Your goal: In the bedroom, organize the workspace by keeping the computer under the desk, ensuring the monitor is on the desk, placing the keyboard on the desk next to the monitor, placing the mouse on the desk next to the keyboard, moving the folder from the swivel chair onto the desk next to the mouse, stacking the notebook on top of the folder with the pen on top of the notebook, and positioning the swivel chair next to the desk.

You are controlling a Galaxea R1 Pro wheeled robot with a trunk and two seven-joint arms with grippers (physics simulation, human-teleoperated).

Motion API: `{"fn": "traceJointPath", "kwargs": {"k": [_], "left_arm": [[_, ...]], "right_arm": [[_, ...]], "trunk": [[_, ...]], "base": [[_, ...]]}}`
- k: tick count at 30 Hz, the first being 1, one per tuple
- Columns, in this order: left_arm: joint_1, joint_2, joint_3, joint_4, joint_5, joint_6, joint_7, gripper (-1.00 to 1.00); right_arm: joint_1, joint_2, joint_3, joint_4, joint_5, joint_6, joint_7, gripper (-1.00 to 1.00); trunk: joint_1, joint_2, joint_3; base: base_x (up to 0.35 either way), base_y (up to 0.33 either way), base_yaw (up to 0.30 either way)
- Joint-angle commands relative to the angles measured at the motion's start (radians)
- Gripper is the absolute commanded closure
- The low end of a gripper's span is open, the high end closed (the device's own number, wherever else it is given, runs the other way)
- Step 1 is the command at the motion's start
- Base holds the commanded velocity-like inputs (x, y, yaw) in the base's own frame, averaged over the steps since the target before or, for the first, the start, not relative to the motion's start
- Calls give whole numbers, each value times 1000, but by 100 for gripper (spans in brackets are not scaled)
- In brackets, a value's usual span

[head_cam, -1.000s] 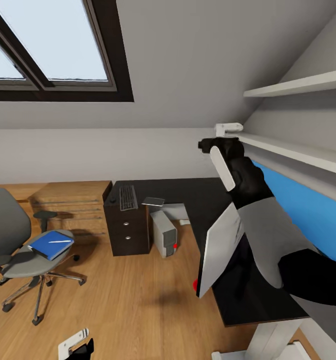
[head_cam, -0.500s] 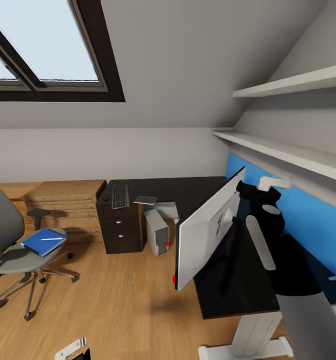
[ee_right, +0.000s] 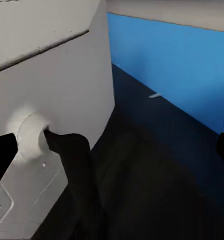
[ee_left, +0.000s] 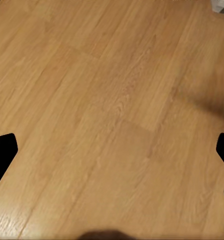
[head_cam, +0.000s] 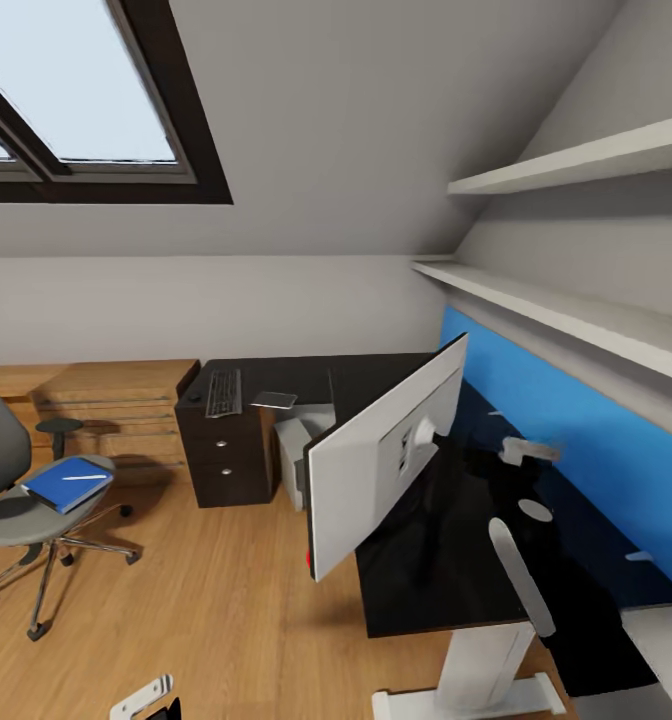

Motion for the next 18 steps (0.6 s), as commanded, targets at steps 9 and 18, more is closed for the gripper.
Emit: {"fn": "traceJointPath", "kwargs": {"k": [9,18], "left_arm": [[-1,4,-5,-1,9,-8,6,-100],[-1,5,-1,-1,10,-6,6,-100]], "right_arm": [[69,4,48,130,-1,-129,74,-100],[70,4,48,149,-2,-184,76,-100]], "trunk": [[0,-2,1],[0,-2,2]], "base": [[-69,-59,56],[-265,-201,66]]}}
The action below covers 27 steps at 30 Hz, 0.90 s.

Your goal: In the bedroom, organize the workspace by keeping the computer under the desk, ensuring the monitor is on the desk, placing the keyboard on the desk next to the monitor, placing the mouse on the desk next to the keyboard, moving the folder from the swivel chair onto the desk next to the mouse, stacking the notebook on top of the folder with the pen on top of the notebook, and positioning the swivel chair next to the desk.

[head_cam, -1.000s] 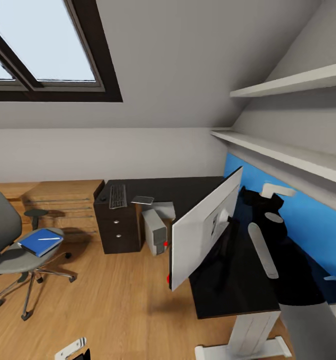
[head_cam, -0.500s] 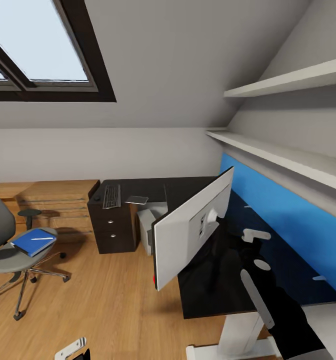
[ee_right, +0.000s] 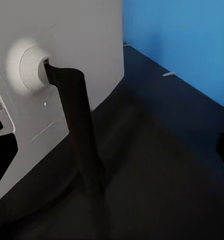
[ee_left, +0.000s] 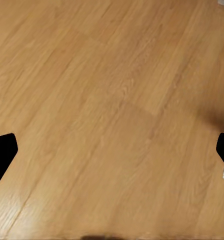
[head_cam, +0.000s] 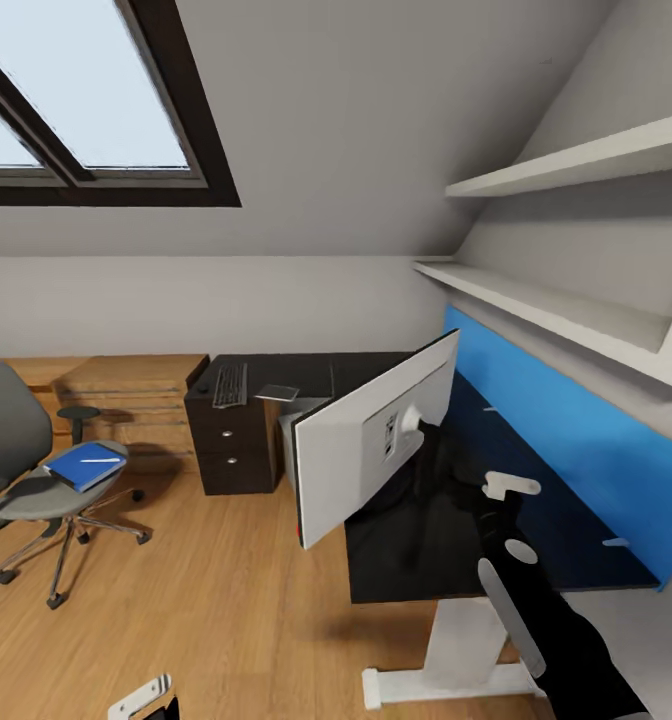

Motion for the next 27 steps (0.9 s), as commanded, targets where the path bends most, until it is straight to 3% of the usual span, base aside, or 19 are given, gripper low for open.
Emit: {"fn": "traceJointPath", "kwargs": {"k": [1,2,3,5,6,12,13,16,21,27], "left_arm": [[-1,1,-9,-1,11,-6,8,-100],[-1,1,-10,-1,10,-6,7,-100],[-1,0,-13,-84,12,-3,7,-100],[-1,0,-12,-135,14,1,9,-100],[-1,0,-11,-202,17,32,11,-100],[-1,2,20,-398,21,324,15,-100],[-1,1,42,-450,21,394,18,-100],[-1,-1,87,-554,21,502,31,-100],[-1,-2,117,-731,23,629,61,-100],[0,-2,138,-820,24,692,77,-100]], "right_arm": [[-1,-1,4,-1,-6,4,-8,-100],[-1,-1,3,-1,-6,4,-7,-100],[-1,0,18,67,8,-2,-2,-100],[-1,1,30,95,20,-14,-2,-100],[-2,3,45,149,34,-52,-2,-100],[-44,7,59,331,48,-148,-1,-100],[-73,13,60,377,49,-156,0,-100],[-143,28,62,479,51,-166,0,-100],[-252,45,63,654,52,-201,1,-100],[-299,59,64,743,52,-253,1,-100]], "trunk": [[0,-2,-2],[0,-2,-2],[0,-2,-2],[0,-2,-2],[0,-2,-2],[19,-37,-18],[23,-44,-21],[34,-65,-30],[54,-100,-46],[77,-142,-65]], "base": [[-282,-184,2],[-268,-181,1],[-30,-22,0],[-22,-16,0],[-10,-7,0],[-4,-3,0],[-1,-1,0],[0,0,0],[0,0,0],[0,0,0]]}}
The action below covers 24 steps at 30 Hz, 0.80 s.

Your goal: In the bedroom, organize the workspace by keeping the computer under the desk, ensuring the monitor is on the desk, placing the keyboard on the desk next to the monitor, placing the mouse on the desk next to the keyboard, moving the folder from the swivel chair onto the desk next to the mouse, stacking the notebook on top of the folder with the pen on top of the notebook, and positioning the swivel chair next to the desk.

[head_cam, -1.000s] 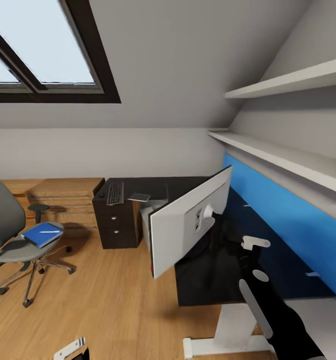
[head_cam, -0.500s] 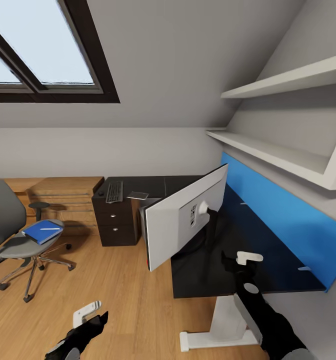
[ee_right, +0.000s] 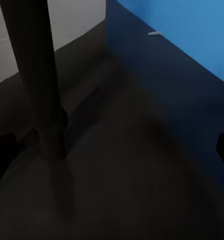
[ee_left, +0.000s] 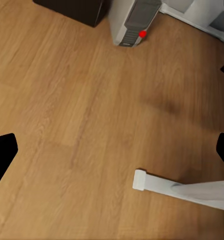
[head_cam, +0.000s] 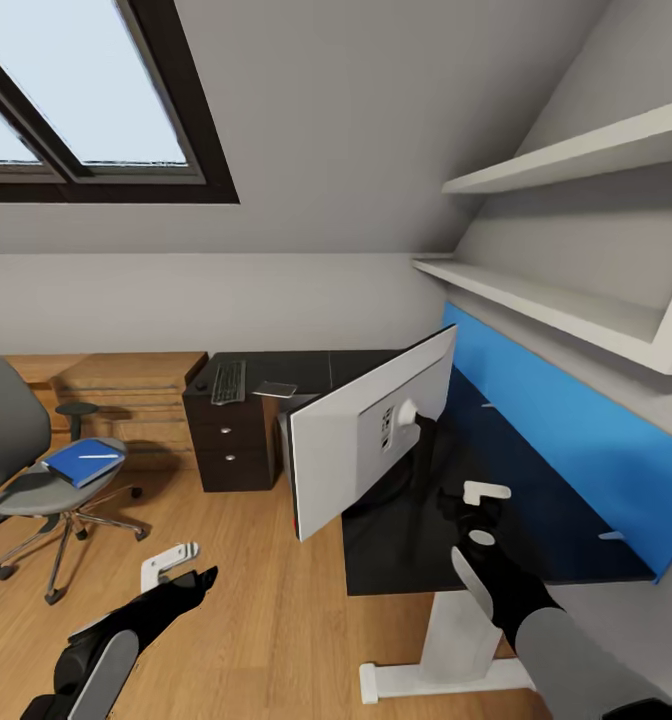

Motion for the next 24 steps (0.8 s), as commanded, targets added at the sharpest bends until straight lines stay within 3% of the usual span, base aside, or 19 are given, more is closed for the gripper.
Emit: {"fn": "traceJointPath", "kwargs": {"k": [1,6,11,15,17,19,24], "left_arm": [[-1,1,7,-5,11,4,11,-100],[0,0,59,-14,12,13,11,-100],[-1,2,74,-16,11,15,11,-100],[0,2,77,-16,5,16,10,-100],[0,1,77,-15,4,16,10,-100],[0,1,77,-15,5,16,11,-100],[0,1,77,-14,5,16,11,-100]], "right_arm": [[-3,0,8,6,-10,-8,-7,-100],[-10,27,11,26,-8,-16,-7,-100],[-11,39,14,35,6,-23,-8,-100],[-11,38,13,70,14,-140,-9,-100],[-11,38,13,79,19,-153,-9,-100],[-10,39,14,88,71,-172,-10,-100],[-10,38,13,91,101,-184,-9,-100]], "trunk": [[4,-9,-5],[23,-44,-21],[43,-79,-36],[58,-107,-49],[66,-121,-55],[73,-135,-61],[92,-170,-77]], "base": [[0,0,0],[0,0,0],[0,0,0],[0,0,0],[0,0,0],[0,0,0],[0,0,0]]}}
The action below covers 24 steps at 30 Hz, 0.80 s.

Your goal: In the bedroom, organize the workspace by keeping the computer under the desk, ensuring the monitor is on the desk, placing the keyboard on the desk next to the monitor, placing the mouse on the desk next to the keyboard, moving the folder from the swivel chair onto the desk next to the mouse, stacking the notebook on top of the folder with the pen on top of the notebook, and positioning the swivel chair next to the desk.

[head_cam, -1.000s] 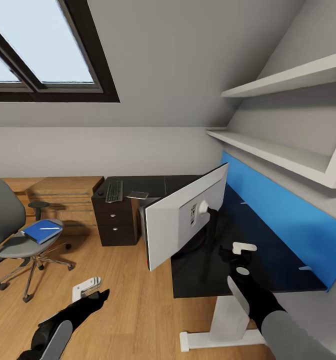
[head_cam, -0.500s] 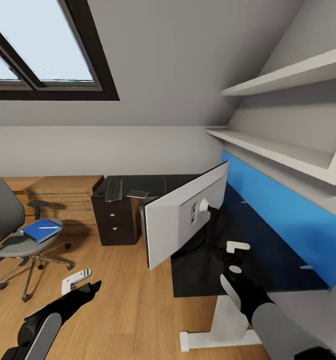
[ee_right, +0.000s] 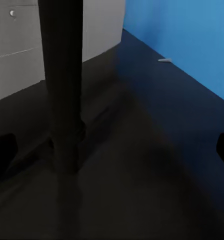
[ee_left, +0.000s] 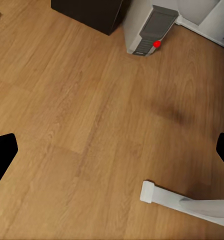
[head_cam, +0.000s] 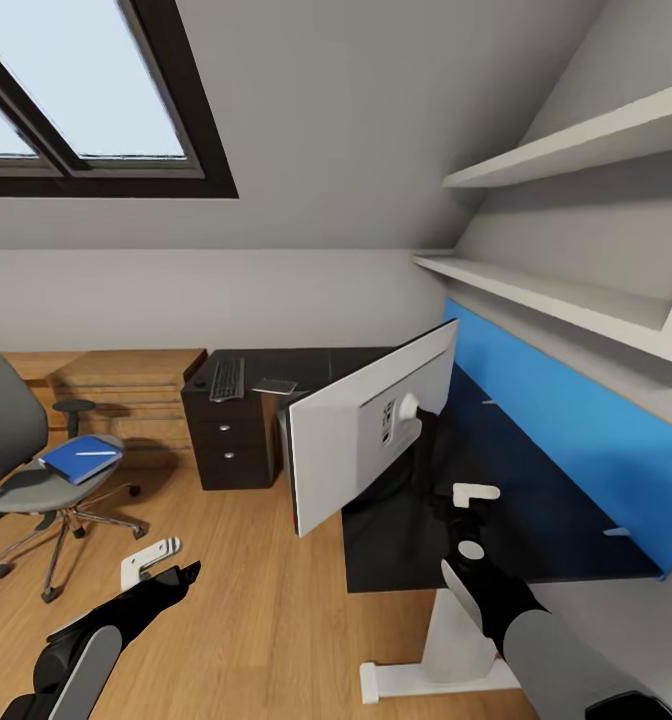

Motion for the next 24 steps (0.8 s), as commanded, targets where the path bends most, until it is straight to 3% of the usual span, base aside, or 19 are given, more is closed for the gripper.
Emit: {"fn": "traceJointPath", "kwargs": {"k": [1,9,14,16,17,24], "left_arm": [[-1,0,0,-1,11,3,9,-100],[-1,0,0,-1,10,3,9,-100],[-1,0,0,-2,9,3,9,-100],[-1,0,0,-2,8,3,9,-100],[-1,0,0,-2,8,3,9,-100],[-1,1,0,2,11,3,9,-100]], "right_arm": [[-1,-1,8,1,-9,-6,-6,-100],[0,-6,8,15,-3,-9,-4,-100],[0,-13,8,40,-3,-55,0,-100],[0,-21,8,55,-2,-74,41,-100],[0,-28,7,61,-2,-85,99,-100],[0,-47,4,67,-7,-96,188,-100]], "trunk": [[4,-8,-5],[35,-64,-30],[54,-99,-45],[62,-113,-52],[65,-120,-55],[81,-148,-67]], "base": [[0,0,0],[0,0,0],[0,0,0],[0,0,0],[0,0,0],[0,0,0]]}}
